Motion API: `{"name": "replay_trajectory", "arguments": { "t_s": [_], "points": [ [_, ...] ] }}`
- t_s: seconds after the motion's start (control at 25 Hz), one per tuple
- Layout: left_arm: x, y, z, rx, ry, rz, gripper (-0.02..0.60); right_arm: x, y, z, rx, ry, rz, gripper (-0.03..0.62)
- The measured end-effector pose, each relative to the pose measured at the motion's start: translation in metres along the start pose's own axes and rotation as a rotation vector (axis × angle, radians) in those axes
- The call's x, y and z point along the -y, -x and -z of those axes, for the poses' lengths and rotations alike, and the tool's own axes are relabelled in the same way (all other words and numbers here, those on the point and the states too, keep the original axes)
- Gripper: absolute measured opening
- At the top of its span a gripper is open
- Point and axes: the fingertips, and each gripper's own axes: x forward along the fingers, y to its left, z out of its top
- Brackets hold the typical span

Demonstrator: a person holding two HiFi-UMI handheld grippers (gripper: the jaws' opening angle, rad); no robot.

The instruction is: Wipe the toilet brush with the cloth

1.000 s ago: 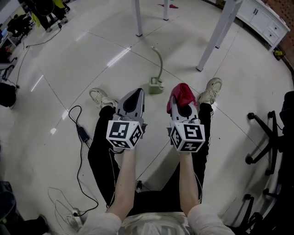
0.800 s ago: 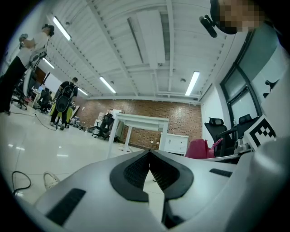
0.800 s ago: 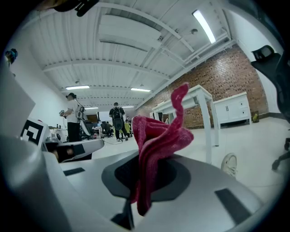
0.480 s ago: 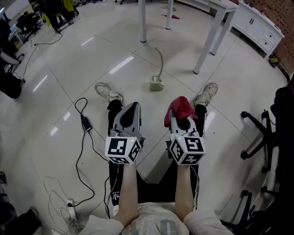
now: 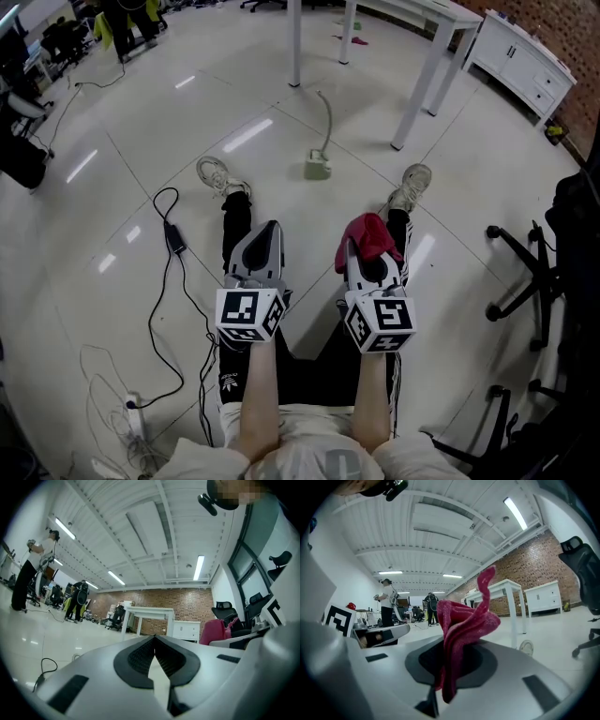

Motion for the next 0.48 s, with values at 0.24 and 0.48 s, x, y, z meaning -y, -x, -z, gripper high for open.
{"name": "replay_trajectory", "arguments": {
  "t_s": [0.24, 0.48],
  "points": [
    [0.007, 0.016, 0.007, 0.0, -0.001, 0.017, 0.005, -0.025, 0.009, 0.02, -0.034, 0.019, -0.035, 0.032],
    [0.017, 0.019, 0.015, -0.012, 0.001, 0.033, 0.005, -0.015, 0.019, 0.032, -0.052, 0.005, -0.003, 0.032]
  ]
}}
